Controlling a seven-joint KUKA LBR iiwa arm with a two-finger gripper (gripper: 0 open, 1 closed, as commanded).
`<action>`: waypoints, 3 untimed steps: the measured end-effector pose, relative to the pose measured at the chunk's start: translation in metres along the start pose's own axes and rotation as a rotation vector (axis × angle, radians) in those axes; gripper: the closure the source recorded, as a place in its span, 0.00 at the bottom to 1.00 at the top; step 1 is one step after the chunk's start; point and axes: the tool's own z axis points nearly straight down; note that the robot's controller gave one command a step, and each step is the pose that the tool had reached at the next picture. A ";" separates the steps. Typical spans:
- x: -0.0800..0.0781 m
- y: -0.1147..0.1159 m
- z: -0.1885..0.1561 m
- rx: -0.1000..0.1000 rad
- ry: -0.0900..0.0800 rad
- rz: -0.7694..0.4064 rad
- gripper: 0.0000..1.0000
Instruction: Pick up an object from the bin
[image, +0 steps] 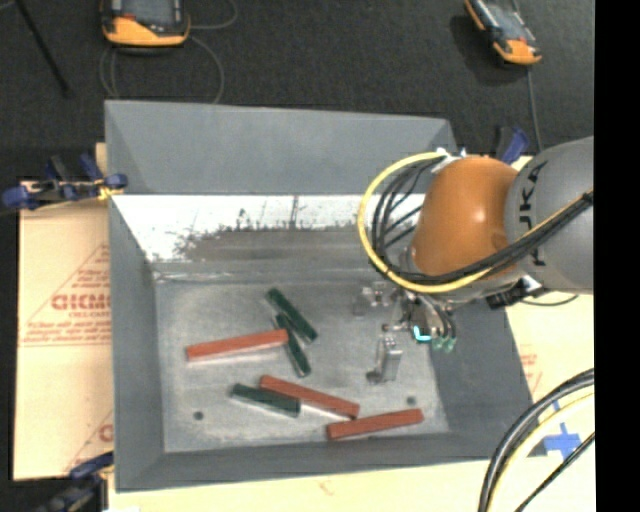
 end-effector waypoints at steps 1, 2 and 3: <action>-0.002 0.000 -0.004 0.001 -0.007 -0.001 0.00; 0.044 0.041 0.061 0.001 -0.011 -0.052 0.00; 0.058 0.051 0.064 0.000 -0.001 -0.079 0.00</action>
Offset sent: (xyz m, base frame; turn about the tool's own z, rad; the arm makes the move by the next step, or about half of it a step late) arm -0.0595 0.0566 -0.0835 -0.0676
